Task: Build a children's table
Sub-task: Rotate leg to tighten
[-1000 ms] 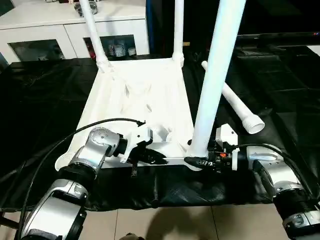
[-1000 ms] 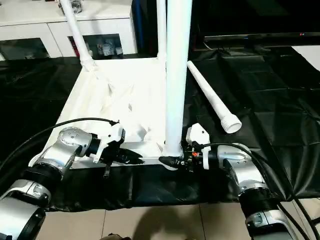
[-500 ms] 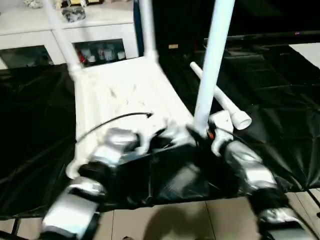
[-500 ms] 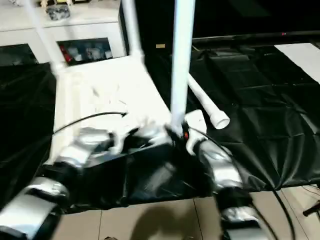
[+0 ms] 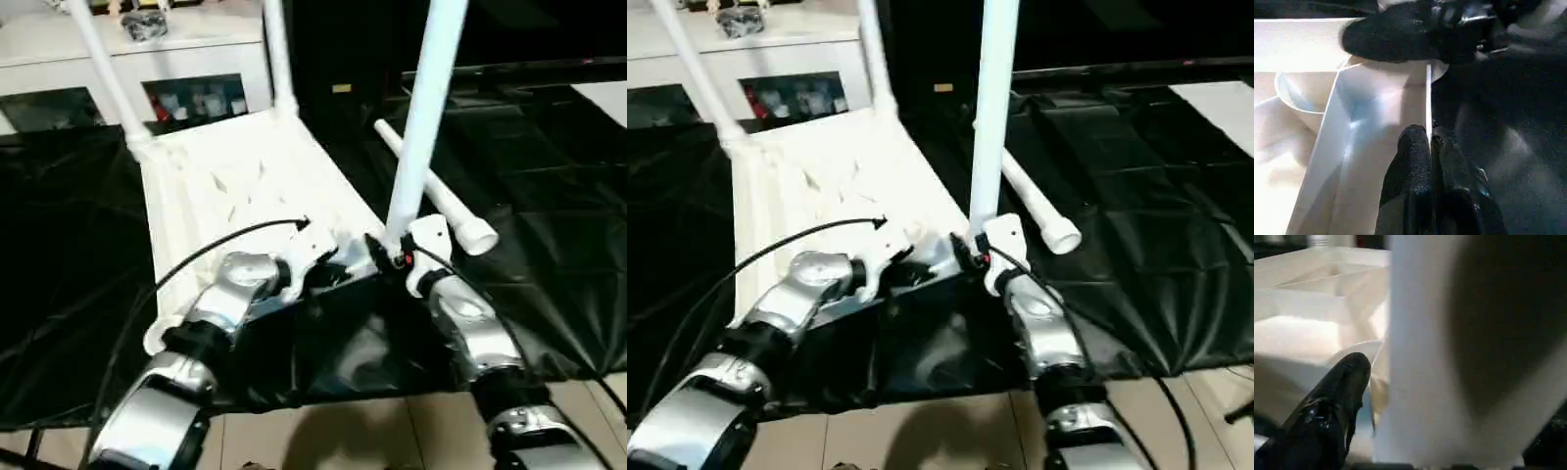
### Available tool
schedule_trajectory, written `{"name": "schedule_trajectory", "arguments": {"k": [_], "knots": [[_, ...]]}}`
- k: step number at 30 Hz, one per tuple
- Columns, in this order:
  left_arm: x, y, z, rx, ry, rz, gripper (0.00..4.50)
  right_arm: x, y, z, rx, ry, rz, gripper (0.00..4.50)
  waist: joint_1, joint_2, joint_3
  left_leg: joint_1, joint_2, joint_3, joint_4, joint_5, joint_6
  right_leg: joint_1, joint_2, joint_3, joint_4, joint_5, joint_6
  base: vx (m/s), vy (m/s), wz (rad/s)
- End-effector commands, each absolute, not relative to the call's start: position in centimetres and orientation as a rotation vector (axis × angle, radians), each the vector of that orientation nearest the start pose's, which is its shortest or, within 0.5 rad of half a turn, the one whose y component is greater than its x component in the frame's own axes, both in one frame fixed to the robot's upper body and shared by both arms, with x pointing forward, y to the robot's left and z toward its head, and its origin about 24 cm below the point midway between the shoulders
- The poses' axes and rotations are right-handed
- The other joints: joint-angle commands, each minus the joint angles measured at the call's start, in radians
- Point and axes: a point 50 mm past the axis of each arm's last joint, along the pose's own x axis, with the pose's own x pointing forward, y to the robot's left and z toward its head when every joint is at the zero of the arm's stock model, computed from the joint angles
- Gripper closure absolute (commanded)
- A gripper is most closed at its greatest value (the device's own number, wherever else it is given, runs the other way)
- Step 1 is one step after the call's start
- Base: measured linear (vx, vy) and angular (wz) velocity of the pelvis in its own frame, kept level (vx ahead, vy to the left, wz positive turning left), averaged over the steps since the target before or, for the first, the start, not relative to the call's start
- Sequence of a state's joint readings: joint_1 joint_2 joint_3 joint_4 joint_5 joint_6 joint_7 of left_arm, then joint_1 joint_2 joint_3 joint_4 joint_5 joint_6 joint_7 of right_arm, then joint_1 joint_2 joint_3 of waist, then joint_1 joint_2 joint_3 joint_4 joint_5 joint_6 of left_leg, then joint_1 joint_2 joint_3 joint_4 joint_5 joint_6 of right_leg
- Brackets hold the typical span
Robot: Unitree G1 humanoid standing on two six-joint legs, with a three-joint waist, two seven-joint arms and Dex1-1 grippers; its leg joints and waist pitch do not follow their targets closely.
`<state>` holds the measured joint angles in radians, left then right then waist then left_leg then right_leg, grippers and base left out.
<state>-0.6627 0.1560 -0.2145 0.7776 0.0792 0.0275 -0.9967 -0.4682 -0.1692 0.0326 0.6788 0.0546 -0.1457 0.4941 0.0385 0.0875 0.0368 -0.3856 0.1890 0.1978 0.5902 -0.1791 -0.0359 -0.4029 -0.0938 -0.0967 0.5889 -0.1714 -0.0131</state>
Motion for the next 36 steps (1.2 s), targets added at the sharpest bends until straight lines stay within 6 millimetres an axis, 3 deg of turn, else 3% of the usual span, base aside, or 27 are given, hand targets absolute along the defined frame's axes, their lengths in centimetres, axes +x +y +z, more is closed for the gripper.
{"name": "schedule_trajectory", "arguments": {"k": [1, 3, 4, 10, 12, 13, 14, 20, 22, 24, 31, 35, 36], "knots": [[32.4, 8.5, 4.9, 0.281, 0.283, -1.329, 4.5, 32.0, -14.5, 3.6, -0.121, 0.111, 0.728, 0.28, 0.005, -0.02, -0.064, 0.012, 0.041, -0.02, -0.058, -0.191, 0.132, 0.056, -0.058, 0.043, -0.069, -0.181, -0.223, 0.0, 0.0, 0.0], [32.4, 8.8, 4.9, 0.288, 0.285, -1.34, 4.5, 31.8, -14.7, 3.6, -0.123, 0.12, 0.769, 0.28, 0.009, -0.017, -0.064, 0.013, 0.044, -0.019, -0.057, -0.193, 0.137, 0.054, -0.058, 0.044, -0.068, -0.181, -0.225, 0.0, 0.0, 0.0], [32.3, 9.4, 4.9, 0.304, 0.295, -1.379, 4.5, 31.1, -15.2, 3.5, -0.168, 0.139, 0.885, 0.28, 0.013, -0.017, -0.063, 0.013, 0.044, -0.019, -0.058, -0.201, 0.135, 0.054, -0.059, 0.044, -0.069, -0.189, -0.223, 0.0, 0.0, 0.0], [32.2, 10.0, 5.0, 0.301, 0.309, -1.434, 4.5, 30.4, -15.8, 3.8, -0.168, 0.166, 1.014, 0.28, 0.023, -0.02, -0.063, 0.014, 0.046, -0.02, -0.059, -0.209, 0.119, 0.053, -0.061, 0.045, -0.069, -0.22, -0.223, 0.0, 0.0, 0.0], [32.2, 10.4, 5.2, 0.294, 0.318, -1.475, 4.5, 29.9, -16.0, 4.0, -0.166, 0.196, 1.121, 0.57, 0.025, -0.019, -0.064, 0.015, 0.047, -0.021, -0.059, -0.201, 0.121, 0.053, -0.061, 0.045, -0.067, -0.213, -0.222, 0.0, 0.0, 0.0], [32.1, 10.5, 5.2, 0.299, 0.325, -1.498, 4.5, 29.7, -16.0, 4.0, -0.175, 0.216, 1.171, 0.65, 0.025, -0.032, -0.064, 0.013, 0.045, -0.019, -0.057, -0.198, 0.128, 0.054, -0.06, 0.045, -0.067, -0.207, -0.224, 0.0, 0.0, 0.0], [32.1, 10.6, 5.2, 0.301, 0.327, -1.506, 4.5, 29.6, -16.1, 4.0, -0.177, 0.223, 1.187, 0.65, 0.029, -0.026, -0.064, 0.011, 0.044, -0.02, -0.056, -0.185, 0.134, 0.055, -0.062, 0.045, -0.065, -0.204, -0.227, 0.0, 0.0, 0.0], [31.9, 11.1, 5.2, 0.337, 0.357, -1.562, 4.5, 29.3, -16.1, 3.9, -0.213, 0.271, 1.284, 1.14, 0.033, -0.023, -0.062, 0.015, 0.045, -0.02, -0.058, -0.206, 0.118, 0.051, -0.062, 0.046, -0.07, -0.241, -0.219, 0.0, 0.0, 0.0], [32.0, 11.3, 5.2, 0.341, 0.362, -1.568, 4.5, 29.4, -16.1, 4.1, -0.214, 0.271, 1.294, 1.14, 0.037, -0.021, -0.062, 0.017, 0.047, -0.021, -0.059, -0.211, 0.112, 0.049, -0.062, 0.046, -0.07, -0.244, -0.218, 0.0, 0.0, 0.0], [32.0, 11.3, 5.2, 0.343, 0.364, -1.569, 4.5, 29.4, -16.1, 4.1, -0.213, 0.27, 1.298, 1.55, 0.042, -0.023, -0.063, 0.018, 0.048, -0.02, -0.058, -0.205, 0.108, 0.05, -0.063, 0.047, -0.068, -0.232, -0.221, 0.0, 0.0, 0.0], [32.2, 11.5, 5.2, 0.336, 0.365, -1.555, 4.5, 29.3, -15.9, 4.1, -0.171, 0.267, 1.274, 1.74, 0.049, -0.02, -0.064, 0.016, 0.047, -0.021, -0.057, -0.187, 0.111, 0.052, -0.063, 0.046, -0.065, -0.211, -0.225, 0.0, 0.0, 0.0], [32.6, 11.1, 5.0, 0.33, 0.367, -1.471, 4.5, 29.8, -15.6, 3.6, -0.131, 0.265, 1.129, 1.75, 0.045, -0.021, -0.061, 0.017, 0.048, -0.022, -0.061, -0.212, 0.09, 0.05, -0.063, 0.046, -0.068, -0.252, -0.217, 0.0, 0.0, 0.0], [33.1, 10.5, 5.0, 0.318, 0.365, -1.377, 4.5, 30.4, -15.4, 2.9, -0.14, 0.265, 0.955, 1.75, 0.042, -0.012, -0.061, 0.019, 0.048, -0.023, -0.062, -0.229, 0.074, 0.046, -0.064, 0.047, -0.068, -0.278, -0.21, 0.0, 0.0, 0.0]]}}
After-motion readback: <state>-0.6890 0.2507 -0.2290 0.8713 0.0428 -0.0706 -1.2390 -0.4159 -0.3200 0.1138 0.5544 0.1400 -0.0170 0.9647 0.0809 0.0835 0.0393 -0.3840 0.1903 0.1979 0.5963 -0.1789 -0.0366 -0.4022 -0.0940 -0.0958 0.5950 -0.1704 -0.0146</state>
